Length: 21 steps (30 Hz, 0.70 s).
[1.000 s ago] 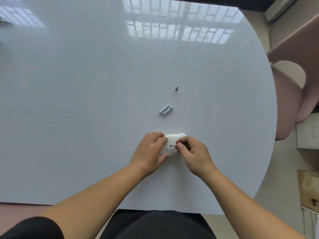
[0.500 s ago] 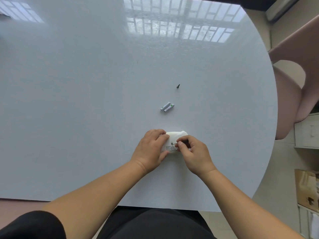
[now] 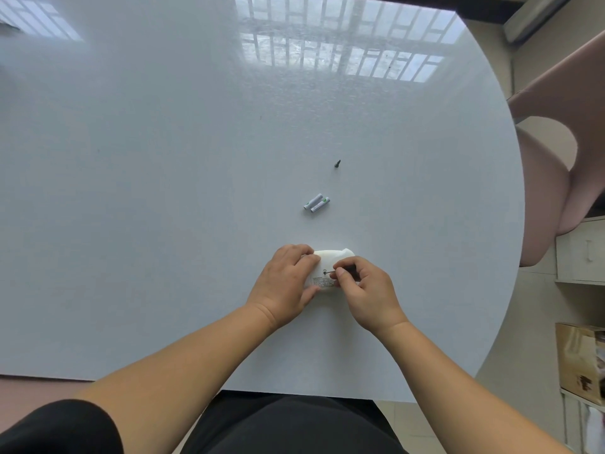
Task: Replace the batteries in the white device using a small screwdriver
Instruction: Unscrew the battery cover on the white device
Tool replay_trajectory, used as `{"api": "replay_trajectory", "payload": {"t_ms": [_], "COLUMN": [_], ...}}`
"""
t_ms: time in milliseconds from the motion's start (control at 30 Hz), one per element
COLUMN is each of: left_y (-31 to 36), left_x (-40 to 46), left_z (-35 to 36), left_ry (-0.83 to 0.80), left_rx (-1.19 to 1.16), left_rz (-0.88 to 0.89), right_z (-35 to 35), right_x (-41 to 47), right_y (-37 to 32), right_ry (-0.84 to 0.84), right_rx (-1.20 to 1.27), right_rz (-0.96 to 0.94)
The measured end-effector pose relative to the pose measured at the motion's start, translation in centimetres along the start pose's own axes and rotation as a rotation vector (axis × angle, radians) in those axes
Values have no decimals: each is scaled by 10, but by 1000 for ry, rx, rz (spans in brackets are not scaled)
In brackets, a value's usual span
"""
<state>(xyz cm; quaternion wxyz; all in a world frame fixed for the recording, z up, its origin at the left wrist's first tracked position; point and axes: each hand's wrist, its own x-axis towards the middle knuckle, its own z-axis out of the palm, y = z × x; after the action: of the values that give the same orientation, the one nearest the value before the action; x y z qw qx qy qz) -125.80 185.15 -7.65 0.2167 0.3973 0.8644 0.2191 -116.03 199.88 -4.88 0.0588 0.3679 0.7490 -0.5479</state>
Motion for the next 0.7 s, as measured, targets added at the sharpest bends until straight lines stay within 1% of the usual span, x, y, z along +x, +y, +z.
{"api": "replay_trajectory", "payload": {"t_ms": [100, 167, 300, 333, 400, 533, 600, 700], "left_y": [0, 0, 1, 0, 0, 0, 0, 0], "left_x": [0, 0, 0, 0, 0, 0, 0, 1], "left_z": [0, 0, -1, -1, -1, -1, -1, -1], "left_ry": [-2, -1, 0, -2, -3, 6, 4, 5], "left_rx": [-6, -6, -13, -17, -23, -31, -34, -30], "left_rz": [-2, 0, 2, 0, -5, -5, -3, 3], "right_z": [0, 0, 3, 5, 8, 11, 11, 13], "right_x": [0, -1, -4, -5, -7, -6, -6, -4], "right_y": [-1, -2, -9, -12, -19, -28, -31, -34], "right_ry": [5, 9, 66, 90, 132, 183, 174, 117], "right_rx": [-33, -141, -630, -727, -849, -961, -1006, -1092], "right_rz": [-6, -66, -379, -417, -416, -385, -394, -419]}}
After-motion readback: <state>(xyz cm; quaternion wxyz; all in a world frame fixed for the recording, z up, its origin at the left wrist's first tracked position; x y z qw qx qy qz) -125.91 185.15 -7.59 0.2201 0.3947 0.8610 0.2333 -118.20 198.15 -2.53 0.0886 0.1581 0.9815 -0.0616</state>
